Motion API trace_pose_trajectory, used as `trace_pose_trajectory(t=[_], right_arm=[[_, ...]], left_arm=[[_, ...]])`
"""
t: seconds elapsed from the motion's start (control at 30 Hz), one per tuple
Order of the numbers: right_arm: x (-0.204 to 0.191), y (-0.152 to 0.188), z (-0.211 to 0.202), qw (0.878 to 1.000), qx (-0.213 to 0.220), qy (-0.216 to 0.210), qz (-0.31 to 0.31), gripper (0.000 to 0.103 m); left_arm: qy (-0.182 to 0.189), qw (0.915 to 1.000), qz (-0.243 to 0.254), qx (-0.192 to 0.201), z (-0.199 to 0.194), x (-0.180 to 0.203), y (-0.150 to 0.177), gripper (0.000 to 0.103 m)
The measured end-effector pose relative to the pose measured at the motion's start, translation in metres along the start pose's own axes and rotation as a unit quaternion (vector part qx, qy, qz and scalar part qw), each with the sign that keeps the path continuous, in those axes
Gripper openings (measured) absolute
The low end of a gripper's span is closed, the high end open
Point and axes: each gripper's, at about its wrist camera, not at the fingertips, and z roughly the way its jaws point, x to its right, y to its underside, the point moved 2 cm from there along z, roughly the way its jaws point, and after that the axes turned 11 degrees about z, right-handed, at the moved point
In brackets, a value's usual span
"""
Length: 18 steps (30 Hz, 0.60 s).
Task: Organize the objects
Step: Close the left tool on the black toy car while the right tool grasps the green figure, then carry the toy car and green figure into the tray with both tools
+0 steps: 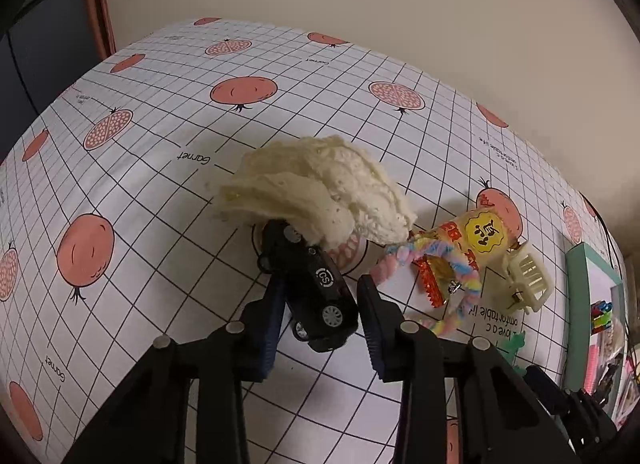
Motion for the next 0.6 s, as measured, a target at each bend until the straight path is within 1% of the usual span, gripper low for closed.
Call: trace_pose_trajectory(t=[0.1,0.27,0.37,0.47,0.53,0.6], right_arm=[[0.000,0.000,-0.001,1.000,0.000,-0.002,0.002,0.042],[-0.002,0.000,-0.006,1.000,0.006,-0.002,-0.003,0.041],[-0.002,-0.002,-0.012,1.000,0.013,-0.003,-0.003,0.041],[0.000,-0.004,-0.017,1.000,0.017,-0.004,-0.001,0.041],[0.002,-0.005,-0.020,1.000,0.020,-0.003,0.000,0.041],[0.003,-0.005,-0.024,1.000,0.022,-0.004,-0.001,0.041]], left_arm=[[-0.011,0.9999,0.012,-0.001,-0.002,0.000,0.002,0.037],[-0.015,0.9998,0.014,-0.006,-0.005,-0.001,0.004,0.034],[-0.005,0.9999,0.006,-0.011,-0.008,-0.001,0.008,0.034],[0.012,0.9997,-0.013,-0.016,-0.011,-0.005,0.010,0.034],[0.016,0.9994,-0.024,-0.022,-0.014,-0.008,0.012,0.034],[0.020,0.9992,-0.024,-0.023,-0.016,-0.008,0.014,0.034]])
